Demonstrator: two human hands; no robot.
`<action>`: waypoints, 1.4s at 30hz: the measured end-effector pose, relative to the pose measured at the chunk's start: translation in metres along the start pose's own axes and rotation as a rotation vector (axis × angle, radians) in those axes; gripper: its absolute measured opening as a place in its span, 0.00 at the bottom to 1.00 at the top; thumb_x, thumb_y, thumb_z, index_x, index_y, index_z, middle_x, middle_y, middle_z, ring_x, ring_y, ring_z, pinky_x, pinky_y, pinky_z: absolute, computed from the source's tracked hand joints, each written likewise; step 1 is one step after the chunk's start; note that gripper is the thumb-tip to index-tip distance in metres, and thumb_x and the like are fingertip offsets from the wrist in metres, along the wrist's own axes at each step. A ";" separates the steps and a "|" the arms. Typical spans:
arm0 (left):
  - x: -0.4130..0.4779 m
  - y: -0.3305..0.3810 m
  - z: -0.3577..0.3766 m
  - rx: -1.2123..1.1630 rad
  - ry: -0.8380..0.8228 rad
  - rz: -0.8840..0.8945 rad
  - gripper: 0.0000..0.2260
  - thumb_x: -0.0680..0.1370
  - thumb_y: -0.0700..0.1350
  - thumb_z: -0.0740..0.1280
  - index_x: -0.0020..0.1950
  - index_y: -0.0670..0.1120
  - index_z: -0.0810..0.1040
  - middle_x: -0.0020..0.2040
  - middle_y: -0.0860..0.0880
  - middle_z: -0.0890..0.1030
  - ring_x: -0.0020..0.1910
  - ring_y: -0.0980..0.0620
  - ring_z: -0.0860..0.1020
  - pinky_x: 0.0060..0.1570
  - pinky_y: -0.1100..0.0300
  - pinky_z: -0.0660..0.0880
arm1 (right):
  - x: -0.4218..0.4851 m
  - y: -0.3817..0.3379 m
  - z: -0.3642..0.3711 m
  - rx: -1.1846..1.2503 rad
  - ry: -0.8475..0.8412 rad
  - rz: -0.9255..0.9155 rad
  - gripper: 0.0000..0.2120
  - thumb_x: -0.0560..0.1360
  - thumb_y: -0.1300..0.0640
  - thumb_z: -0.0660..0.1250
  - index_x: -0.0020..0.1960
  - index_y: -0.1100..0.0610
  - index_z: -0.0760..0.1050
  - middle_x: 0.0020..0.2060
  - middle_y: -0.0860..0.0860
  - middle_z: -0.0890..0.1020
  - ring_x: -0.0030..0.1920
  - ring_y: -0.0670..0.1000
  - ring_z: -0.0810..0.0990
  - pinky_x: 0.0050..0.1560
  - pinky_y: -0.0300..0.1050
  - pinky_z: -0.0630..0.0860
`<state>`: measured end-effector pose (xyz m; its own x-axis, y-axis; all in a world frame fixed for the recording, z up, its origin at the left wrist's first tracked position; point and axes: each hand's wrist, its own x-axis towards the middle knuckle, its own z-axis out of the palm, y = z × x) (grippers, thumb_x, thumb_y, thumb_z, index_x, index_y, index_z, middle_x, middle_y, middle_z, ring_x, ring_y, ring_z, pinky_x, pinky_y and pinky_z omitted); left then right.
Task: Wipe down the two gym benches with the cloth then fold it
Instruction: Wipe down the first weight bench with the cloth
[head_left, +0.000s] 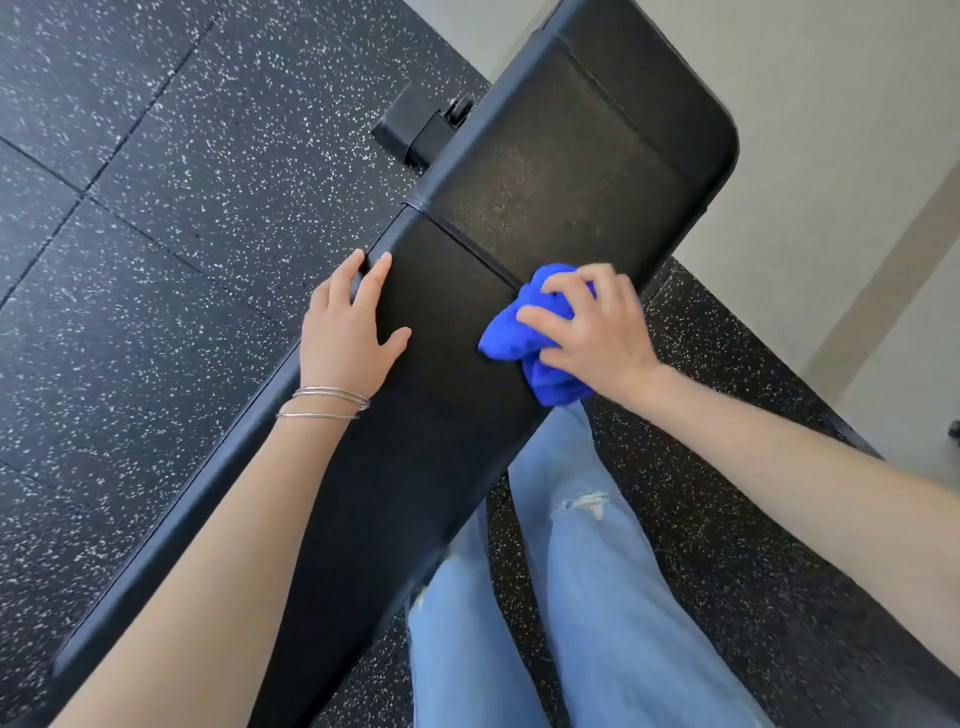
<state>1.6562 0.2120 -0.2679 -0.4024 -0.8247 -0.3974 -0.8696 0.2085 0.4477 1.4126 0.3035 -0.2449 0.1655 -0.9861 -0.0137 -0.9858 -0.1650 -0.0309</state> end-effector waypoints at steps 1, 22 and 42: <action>-0.001 0.000 0.001 -0.001 0.010 -0.006 0.33 0.73 0.47 0.70 0.75 0.50 0.60 0.75 0.44 0.61 0.69 0.38 0.64 0.69 0.45 0.62 | 0.007 0.012 0.000 -0.007 -0.002 0.063 0.13 0.60 0.59 0.70 0.44 0.50 0.82 0.46 0.54 0.82 0.42 0.63 0.79 0.35 0.49 0.74; -0.057 0.022 0.025 -0.006 0.188 -0.544 0.30 0.75 0.51 0.66 0.75 0.50 0.60 0.76 0.47 0.60 0.76 0.45 0.55 0.73 0.43 0.52 | 0.065 -0.033 -0.001 0.083 -0.169 -0.523 0.16 0.56 0.54 0.75 0.44 0.51 0.79 0.45 0.56 0.81 0.40 0.60 0.77 0.35 0.48 0.71; -0.173 0.069 0.084 -0.235 0.443 -1.026 0.25 0.71 0.40 0.70 0.68 0.41 0.70 0.71 0.36 0.65 0.70 0.35 0.63 0.69 0.41 0.62 | 0.041 -0.114 0.004 0.138 -0.235 -0.567 0.15 0.61 0.53 0.75 0.46 0.53 0.78 0.46 0.58 0.78 0.40 0.59 0.73 0.35 0.47 0.72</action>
<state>1.6420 0.4136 -0.2356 0.6442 -0.6717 -0.3659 -0.6356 -0.7362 0.2324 1.5316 0.2820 -0.2457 0.6787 -0.7129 -0.1761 -0.7328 -0.6417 -0.2264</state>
